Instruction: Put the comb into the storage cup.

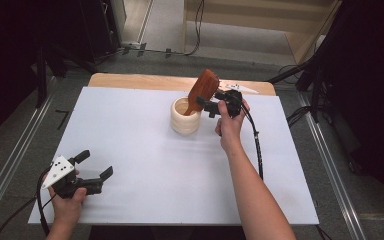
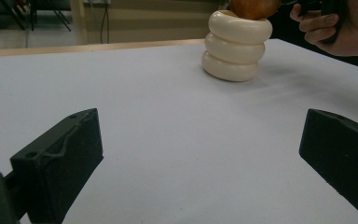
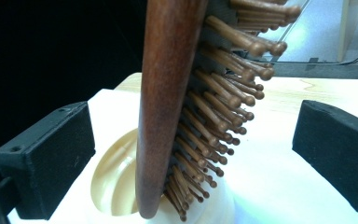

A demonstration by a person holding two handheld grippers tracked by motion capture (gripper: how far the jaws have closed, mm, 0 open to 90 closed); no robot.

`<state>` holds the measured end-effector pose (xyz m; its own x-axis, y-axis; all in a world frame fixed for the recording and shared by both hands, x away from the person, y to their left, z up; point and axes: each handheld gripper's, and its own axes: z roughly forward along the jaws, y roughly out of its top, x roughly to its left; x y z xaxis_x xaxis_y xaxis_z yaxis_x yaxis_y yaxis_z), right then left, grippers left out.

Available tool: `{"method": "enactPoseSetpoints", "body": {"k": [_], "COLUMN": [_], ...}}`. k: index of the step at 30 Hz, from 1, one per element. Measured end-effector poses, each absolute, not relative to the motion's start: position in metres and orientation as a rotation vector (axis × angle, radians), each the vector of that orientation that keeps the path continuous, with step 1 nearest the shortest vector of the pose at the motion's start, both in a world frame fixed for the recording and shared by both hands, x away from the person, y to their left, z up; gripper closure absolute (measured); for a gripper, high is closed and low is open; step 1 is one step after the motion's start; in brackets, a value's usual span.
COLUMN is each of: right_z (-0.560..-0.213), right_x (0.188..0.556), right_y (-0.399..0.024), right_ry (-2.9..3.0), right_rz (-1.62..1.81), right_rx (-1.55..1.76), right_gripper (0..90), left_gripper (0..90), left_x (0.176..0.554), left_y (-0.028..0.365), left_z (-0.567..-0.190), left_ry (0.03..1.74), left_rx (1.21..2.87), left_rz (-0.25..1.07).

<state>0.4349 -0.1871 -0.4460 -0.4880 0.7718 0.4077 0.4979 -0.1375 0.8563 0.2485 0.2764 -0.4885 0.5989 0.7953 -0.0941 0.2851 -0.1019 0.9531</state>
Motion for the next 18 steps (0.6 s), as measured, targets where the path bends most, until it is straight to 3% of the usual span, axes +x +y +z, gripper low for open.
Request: {"method": "enactPoseSetpoints", "body": {"k": [18], "right_z": [-0.447], "right_x": [0.422], "right_y": [-0.193], "right_ry": [1.914], "right_rz": [1.635], "right_rx": [1.390], "right_gripper": [0.0], "left_gripper": [0.0], "left_x": [0.248], "left_y": [0.276], "left_z": [-0.489], "left_ry": [0.903], "left_rx": [1.670], "left_rz": [0.549]}}
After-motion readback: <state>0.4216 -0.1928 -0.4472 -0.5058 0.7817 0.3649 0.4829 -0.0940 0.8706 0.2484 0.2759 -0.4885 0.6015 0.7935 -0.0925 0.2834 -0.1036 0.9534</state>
